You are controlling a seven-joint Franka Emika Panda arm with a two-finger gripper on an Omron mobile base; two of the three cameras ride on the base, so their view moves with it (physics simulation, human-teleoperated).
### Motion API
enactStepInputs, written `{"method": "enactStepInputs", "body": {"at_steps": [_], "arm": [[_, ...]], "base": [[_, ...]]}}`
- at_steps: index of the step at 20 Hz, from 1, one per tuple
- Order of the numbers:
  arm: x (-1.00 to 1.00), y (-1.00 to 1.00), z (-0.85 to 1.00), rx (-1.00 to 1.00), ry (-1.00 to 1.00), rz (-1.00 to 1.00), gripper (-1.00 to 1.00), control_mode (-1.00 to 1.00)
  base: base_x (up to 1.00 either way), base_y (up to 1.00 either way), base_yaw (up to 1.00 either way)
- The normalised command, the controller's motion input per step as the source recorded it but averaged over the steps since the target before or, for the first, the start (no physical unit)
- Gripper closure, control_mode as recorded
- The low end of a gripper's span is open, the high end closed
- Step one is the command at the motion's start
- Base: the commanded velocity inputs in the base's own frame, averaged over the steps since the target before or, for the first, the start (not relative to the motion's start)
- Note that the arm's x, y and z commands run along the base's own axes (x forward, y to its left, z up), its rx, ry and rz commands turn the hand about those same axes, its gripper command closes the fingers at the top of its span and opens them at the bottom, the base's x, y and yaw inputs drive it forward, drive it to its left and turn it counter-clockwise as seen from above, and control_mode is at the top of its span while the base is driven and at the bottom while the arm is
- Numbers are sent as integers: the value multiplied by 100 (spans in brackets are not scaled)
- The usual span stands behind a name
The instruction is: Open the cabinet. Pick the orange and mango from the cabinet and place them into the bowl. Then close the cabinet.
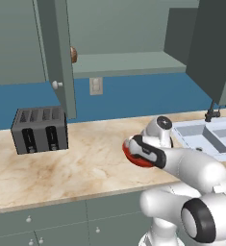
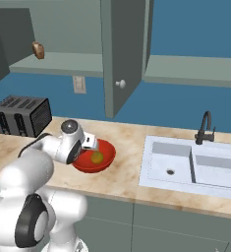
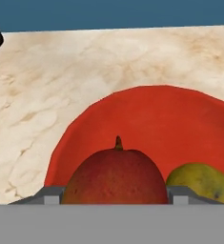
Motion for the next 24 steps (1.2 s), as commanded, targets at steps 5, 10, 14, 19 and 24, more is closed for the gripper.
{"method": "enactStepInputs", "body": {"at_steps": [5, 10, 14, 19, 24], "arm": [[5, 6, 0, -9, 15, -3, 100, -100], [1, 1, 0, -2, 5, 0, 100, -100], [11, -23, -13, 0, 0, 1, 100, -100], [8, -9, -12, -1, 0, 0, 100, -100], [0, 0, 0, 0, 0, 0, -100, -100]], "base": [[0, 0, 0], [0, 0, 0], [0, 0, 0], [0, 0, 0], [0, 0, 0]]}}
